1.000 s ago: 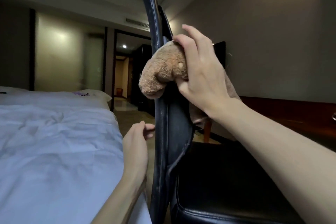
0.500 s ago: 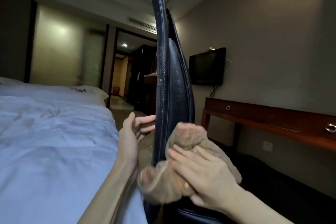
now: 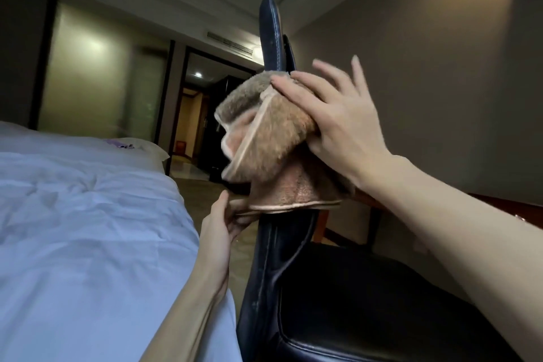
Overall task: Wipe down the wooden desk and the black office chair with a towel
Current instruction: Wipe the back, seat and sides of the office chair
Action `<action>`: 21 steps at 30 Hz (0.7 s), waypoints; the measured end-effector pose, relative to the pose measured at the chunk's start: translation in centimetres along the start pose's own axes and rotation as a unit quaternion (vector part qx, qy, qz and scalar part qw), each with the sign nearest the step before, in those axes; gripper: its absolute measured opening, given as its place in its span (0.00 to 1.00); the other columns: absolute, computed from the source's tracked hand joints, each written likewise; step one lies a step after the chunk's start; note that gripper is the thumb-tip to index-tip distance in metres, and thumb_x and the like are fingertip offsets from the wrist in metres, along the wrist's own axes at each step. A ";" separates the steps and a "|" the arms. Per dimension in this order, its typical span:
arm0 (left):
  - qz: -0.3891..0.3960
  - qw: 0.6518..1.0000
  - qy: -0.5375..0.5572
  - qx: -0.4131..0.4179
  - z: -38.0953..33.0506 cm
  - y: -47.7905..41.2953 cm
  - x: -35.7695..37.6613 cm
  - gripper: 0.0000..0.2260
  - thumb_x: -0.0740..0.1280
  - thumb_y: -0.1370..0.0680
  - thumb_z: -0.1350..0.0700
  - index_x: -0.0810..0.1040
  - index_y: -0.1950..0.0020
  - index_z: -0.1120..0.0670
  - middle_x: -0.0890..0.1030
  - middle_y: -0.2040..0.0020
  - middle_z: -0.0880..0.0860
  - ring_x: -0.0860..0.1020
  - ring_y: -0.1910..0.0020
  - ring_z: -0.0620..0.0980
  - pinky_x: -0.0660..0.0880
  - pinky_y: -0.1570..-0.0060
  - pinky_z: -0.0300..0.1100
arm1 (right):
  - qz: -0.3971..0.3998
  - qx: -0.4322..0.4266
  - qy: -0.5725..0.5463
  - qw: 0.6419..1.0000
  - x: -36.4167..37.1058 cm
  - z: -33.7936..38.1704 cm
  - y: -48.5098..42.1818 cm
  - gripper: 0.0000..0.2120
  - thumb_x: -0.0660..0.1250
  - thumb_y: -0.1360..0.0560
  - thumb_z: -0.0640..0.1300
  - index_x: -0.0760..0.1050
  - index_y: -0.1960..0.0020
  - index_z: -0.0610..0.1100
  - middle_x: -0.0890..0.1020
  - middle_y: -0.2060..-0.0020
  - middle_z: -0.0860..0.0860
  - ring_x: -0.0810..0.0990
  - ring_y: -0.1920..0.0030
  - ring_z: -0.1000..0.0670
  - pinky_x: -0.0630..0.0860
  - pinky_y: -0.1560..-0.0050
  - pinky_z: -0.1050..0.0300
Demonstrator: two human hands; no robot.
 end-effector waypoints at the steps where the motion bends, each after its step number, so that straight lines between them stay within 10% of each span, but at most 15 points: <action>1: 0.008 1.000 -0.015 0.005 -0.2 -0.2 0.1 0.23 0.57 0.15 0.43 0.89 0.56 0.46 0.88 0.53 0.52 0.86 0.53 0.45 0.79 0.55 0.32 | 0.033 0.049 -0.045 0.997 1.2 -0.5 -0.4 0.38 0.68 0.28 0.38 0.66 0.20 0.53 0.73 0.25 0.47 0.69 0.25 0.41 0.59 0.23 0.32; 5: -0.014 1.000 0.008 -0.003 0.0 -0.5 -0.1 0.26 0.54 0.13 0.50 0.89 0.61 0.46 0.88 0.57 0.50 0.85 0.58 0.44 0.76 0.51 0.41 | 0.001 0.152 -0.247 0.957 3.6 0.4 2.8 0.41 0.67 0.35 0.36 0.68 0.22 0.49 0.73 0.25 0.52 0.69 0.24 0.50 0.68 0.25 0.46; 10: 0.006 0.998 0.063 -0.023 0.2 0.7 0.4 0.08 0.61 0.16 0.55 0.78 0.41 0.52 0.88 0.51 0.50 0.86 0.55 0.44 0.82 0.55 0.41 | -0.025 0.128 -0.222 0.966 4.1 3.0 9.0 0.40 0.71 0.40 0.35 0.76 0.28 0.45 0.76 0.29 0.50 0.71 0.25 0.50 0.66 0.25 0.56; 13: 0.019 0.984 0.151 -0.092 0.2 1.6 1.4 0.17 0.61 0.16 0.49 0.77 0.33 0.58 0.88 0.47 0.54 0.87 0.48 0.51 0.84 0.51 0.48 | 0.003 0.100 -0.203 0.974 4.7 4.7 12.3 0.40 0.76 0.42 0.33 0.77 0.29 0.42 0.76 0.28 0.49 0.70 0.25 0.48 0.64 0.25 0.57; 15: 0.020 0.970 0.202 -0.134 0.0 2.3 2.1 0.25 0.64 0.19 0.44 0.76 0.31 0.61 0.82 0.37 0.63 0.80 0.36 0.61 0.76 0.33 0.58 | 0.041 0.076 -0.203 0.975 5.0 5.7 14.4 0.37 0.78 0.42 0.34 0.79 0.32 0.41 0.76 0.30 0.50 0.71 0.26 0.47 0.66 0.26 0.55; 21: 0.014 0.997 0.031 -0.062 -1.0 2.6 0.8 0.30 0.49 0.14 0.41 0.84 0.38 0.58 0.86 0.41 0.56 0.82 0.37 0.54 0.72 0.29 0.53 | 0.298 -0.093 -0.137 0.940 5.2 8.0 17.6 0.17 0.68 0.30 0.49 0.78 0.41 0.55 0.81 0.45 0.60 0.77 0.39 0.52 0.76 0.44 0.54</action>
Point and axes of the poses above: each hand's wrist, its own y-axis away from the middle knuckle, its own x-axis out of the palm, z = x × y, the point moved 9 cm from there along -y, towards the middle knuckle
